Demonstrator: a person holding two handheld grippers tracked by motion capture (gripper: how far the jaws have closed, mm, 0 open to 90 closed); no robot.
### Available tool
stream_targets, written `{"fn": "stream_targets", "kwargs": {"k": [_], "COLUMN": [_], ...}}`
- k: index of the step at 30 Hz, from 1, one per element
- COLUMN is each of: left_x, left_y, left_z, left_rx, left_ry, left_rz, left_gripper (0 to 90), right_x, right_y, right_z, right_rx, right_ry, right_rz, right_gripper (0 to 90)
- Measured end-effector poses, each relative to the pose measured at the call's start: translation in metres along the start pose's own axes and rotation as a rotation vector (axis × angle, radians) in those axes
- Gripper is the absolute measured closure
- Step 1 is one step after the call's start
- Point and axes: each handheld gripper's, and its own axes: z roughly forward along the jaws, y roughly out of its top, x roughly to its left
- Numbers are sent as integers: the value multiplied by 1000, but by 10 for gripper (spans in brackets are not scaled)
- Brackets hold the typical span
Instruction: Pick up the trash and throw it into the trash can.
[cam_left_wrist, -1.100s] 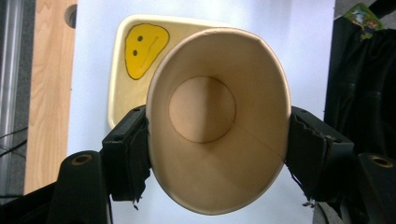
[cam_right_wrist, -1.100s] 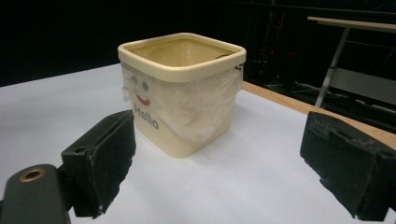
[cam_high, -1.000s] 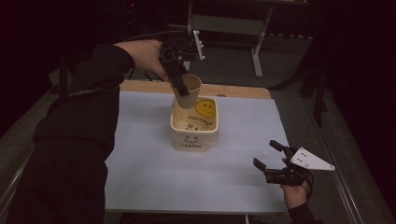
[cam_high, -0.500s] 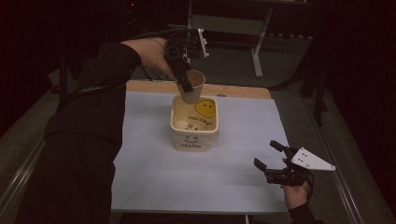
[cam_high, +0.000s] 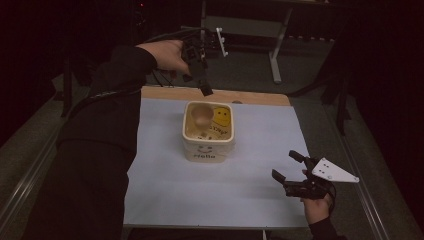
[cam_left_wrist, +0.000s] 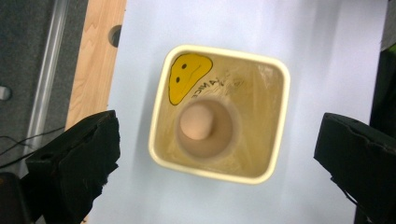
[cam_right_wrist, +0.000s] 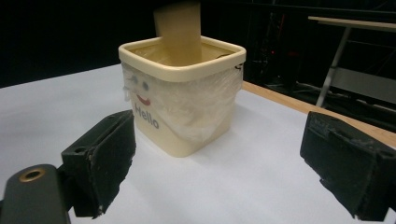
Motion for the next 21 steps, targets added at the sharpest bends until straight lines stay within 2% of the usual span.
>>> {"fn": "stream_targets", "kwargs": {"k": [1, 3, 10, 15, 19, 21], "left_x": [-1, -2, -10, -14, -21, -23], "left_y": [-1, -2, -5, -7, -14, -16], "left_z": [1, 2, 2, 3, 8, 9], "left_rx": [-12, -31, -47, -58, -96, -90], "left_ry": [11, 5, -1, -10, -24, -18], "left_rz": [13, 18, 51, 53, 43, 47], "left_gripper": [13, 12, 7, 7, 7, 7], "right_x": [0, 0, 1, 1, 1, 1], "right_y": [0, 0, 1, 1, 1, 2], "right_z": [0, 0, 0, 0, 0, 0], "right_rx": [0, 0, -1, 0, 0, 0], "right_ry": [-1, 0, 1, 1, -1, -1], "right_rz": [0, 0, -4, -7, -7, -7], "right_gripper": [103, 103, 103, 103, 103, 103]}}
